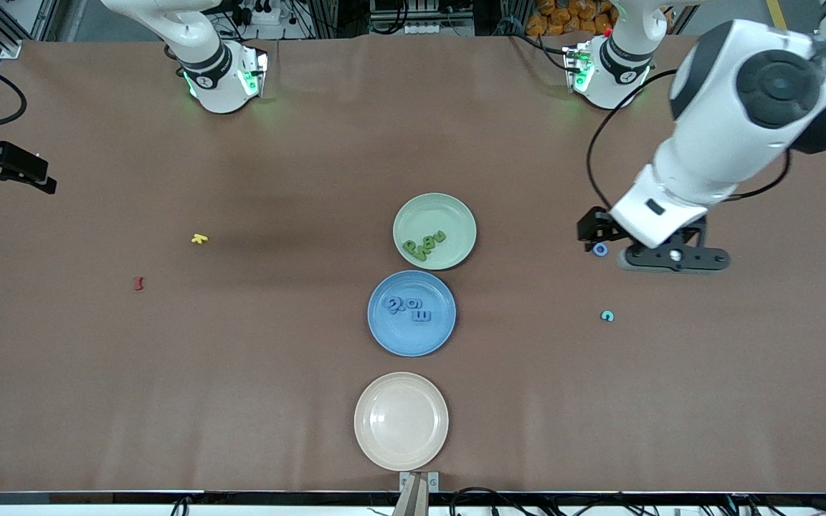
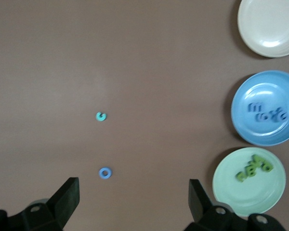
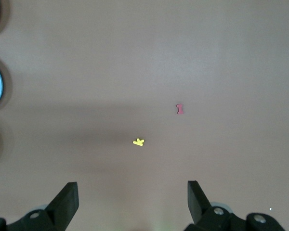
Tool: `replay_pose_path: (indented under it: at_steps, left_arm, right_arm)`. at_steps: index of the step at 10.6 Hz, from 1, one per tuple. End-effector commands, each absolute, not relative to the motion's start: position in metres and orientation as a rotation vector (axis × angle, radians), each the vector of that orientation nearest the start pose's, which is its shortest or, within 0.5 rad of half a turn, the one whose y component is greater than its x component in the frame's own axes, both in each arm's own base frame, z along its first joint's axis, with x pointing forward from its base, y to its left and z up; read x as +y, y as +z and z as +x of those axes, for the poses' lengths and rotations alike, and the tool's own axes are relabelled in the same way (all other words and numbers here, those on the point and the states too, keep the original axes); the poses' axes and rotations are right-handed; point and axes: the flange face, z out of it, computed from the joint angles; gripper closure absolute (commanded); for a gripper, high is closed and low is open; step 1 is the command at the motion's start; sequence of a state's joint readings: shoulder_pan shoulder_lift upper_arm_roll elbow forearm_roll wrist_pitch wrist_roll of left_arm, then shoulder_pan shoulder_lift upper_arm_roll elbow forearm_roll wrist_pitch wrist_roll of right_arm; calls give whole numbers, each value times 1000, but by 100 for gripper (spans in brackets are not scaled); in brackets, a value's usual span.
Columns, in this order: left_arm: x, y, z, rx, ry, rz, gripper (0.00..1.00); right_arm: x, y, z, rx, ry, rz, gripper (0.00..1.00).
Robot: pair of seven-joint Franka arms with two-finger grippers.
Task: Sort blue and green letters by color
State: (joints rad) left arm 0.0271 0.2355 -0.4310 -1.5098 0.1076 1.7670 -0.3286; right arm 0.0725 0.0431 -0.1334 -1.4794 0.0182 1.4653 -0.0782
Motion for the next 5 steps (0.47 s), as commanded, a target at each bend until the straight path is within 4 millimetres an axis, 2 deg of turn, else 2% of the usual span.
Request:
replay_pose_path:
  at_steps: [1, 3, 4, 5]
  left_arm:
    - [-154, 575, 582, 205, -1, -3176, 0]
    - [-116, 592, 577, 337, -12, -3187, 0]
    - [-93, 602, 572, 291, 4, -3241, 0]
    - [-78, 609, 566, 246, 23, -3271, 0]
  right_arm:
    - [-26, 637, 557, -18, 73, -3114, 0]
    - [-26, 631, 559, -18, 97, -3114, 0]
    - [-25, 631, 559, -22, 95, -3114, 0]
    - [-25, 631, 560, -22, 95, -3114, 0]
